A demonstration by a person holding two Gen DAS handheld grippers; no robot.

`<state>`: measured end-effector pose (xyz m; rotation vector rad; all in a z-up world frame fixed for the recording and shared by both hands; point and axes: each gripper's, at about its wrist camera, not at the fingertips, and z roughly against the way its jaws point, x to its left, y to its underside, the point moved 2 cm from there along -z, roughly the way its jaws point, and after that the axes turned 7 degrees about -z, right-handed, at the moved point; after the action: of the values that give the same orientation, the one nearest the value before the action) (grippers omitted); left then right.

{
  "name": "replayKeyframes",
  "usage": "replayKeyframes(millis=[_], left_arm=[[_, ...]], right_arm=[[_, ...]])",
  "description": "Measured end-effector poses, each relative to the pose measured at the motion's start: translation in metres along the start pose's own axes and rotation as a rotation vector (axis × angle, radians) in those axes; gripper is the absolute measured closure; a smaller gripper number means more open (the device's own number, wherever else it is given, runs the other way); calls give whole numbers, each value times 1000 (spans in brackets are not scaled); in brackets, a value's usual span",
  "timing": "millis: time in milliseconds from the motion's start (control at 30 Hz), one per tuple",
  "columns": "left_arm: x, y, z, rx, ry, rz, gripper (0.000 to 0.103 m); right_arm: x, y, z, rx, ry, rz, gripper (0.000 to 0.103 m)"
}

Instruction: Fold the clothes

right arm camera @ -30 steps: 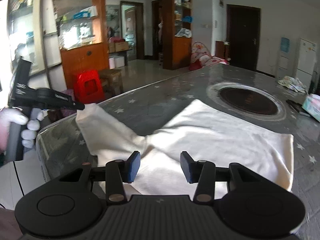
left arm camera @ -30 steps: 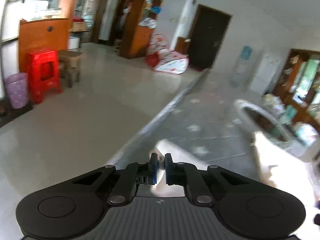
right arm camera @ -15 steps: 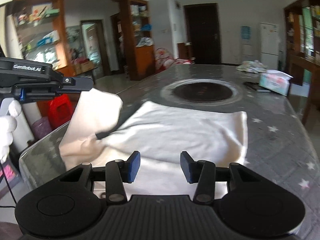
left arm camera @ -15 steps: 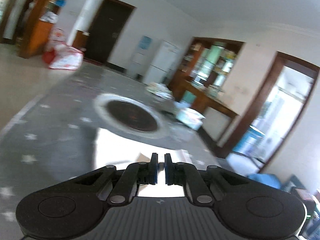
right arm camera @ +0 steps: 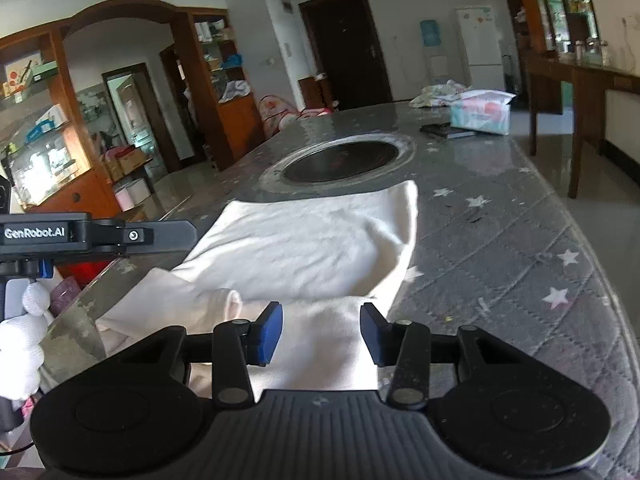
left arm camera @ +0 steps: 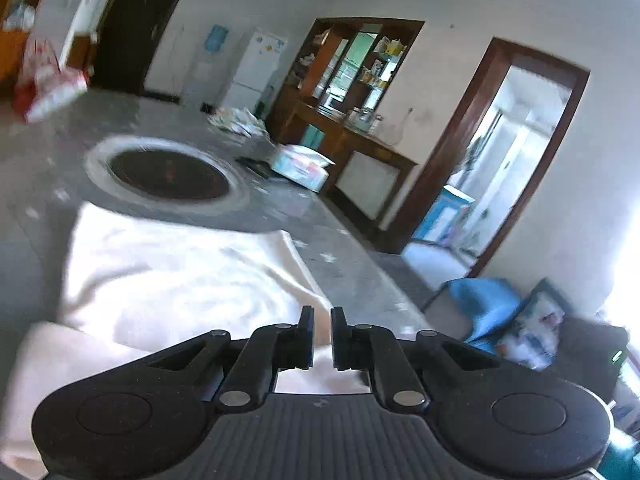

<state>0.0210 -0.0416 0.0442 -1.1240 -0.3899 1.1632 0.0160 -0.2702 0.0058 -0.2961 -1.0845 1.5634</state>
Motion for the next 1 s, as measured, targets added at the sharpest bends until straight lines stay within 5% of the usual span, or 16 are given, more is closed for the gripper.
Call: replayKeyframes(millis=[467,567,633,733,1000], left_arm=[[75,49,86,7,-356,-26,61],[81,60,91,18,-380,-18,57],[85,67,93,33,-388,-8,56],[88,75,95,51,-387,2,53],[78,84,89,71,-372,-39,44]], right_arm=[[56,8,-76,184,-143,74,63],[67,10,-85,192,-132,103,69],[73,10,-87,195,-119,122,85],[77,9,-85,182,-99,151,96],[88,-23,-47,63,-104,224,97]])
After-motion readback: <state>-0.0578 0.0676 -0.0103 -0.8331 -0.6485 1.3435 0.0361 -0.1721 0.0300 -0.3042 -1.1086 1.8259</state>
